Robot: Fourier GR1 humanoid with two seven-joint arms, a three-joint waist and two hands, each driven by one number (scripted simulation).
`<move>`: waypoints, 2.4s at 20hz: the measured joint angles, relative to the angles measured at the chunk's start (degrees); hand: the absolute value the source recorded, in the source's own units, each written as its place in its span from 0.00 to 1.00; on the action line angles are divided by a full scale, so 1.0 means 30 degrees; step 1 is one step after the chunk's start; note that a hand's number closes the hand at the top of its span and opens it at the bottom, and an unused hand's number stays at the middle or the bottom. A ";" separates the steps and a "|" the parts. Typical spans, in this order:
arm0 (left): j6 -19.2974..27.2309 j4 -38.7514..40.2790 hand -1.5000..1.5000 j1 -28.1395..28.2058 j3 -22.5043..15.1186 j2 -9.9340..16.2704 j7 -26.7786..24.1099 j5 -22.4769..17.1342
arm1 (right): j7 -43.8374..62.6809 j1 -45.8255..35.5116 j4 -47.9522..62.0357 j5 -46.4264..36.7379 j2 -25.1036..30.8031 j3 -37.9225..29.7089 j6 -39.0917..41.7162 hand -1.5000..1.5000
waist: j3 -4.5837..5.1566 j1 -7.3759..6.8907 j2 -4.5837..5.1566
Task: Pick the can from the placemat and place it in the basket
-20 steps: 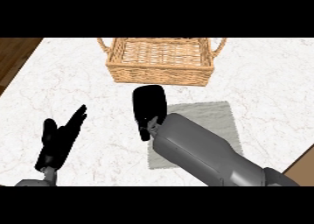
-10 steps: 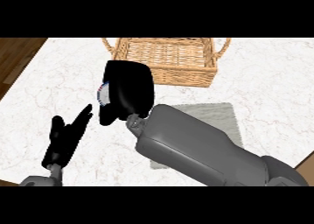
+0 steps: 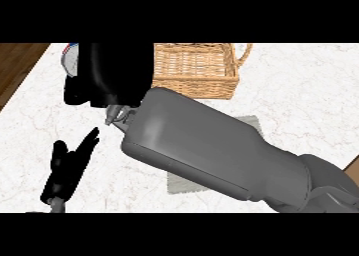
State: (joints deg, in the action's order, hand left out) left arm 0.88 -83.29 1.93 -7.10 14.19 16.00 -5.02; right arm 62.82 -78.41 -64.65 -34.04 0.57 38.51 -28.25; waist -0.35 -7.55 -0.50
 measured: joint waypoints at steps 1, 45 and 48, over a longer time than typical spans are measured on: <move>0.0023 -0.0152 0.50 0.0151 0.0076 0.0059 0.0114 -0.0046 | 0.0185 -0.0576 0.0307 -0.0099 0.0002 -0.0212 -0.0104 1.00 | -0.0007 0.0122 -0.0020; 0.0331 -0.1101 0.50 0.1238 0.0954 -0.0221 -0.0107 0.0419 | -0.5273 -0.2668 1.4572 0.5695 -0.0166 -0.3546 -0.6464 1.00 | -0.0057 0.1256 0.0416; 0.0331 -0.1054 0.50 0.1159 0.1021 -0.0273 0.0021 0.0422 | -0.5298 -0.2760 1.5262 0.5526 -0.0191 -0.3109 -0.5885 0.00 | -0.0060 0.1281 0.0417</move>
State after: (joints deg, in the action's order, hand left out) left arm 1.87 -86.46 5.41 -4.03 13.38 16.06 -3.75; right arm 46.92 -86.69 -18.86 -17.46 0.00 29.19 -45.90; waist -0.53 -3.71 0.75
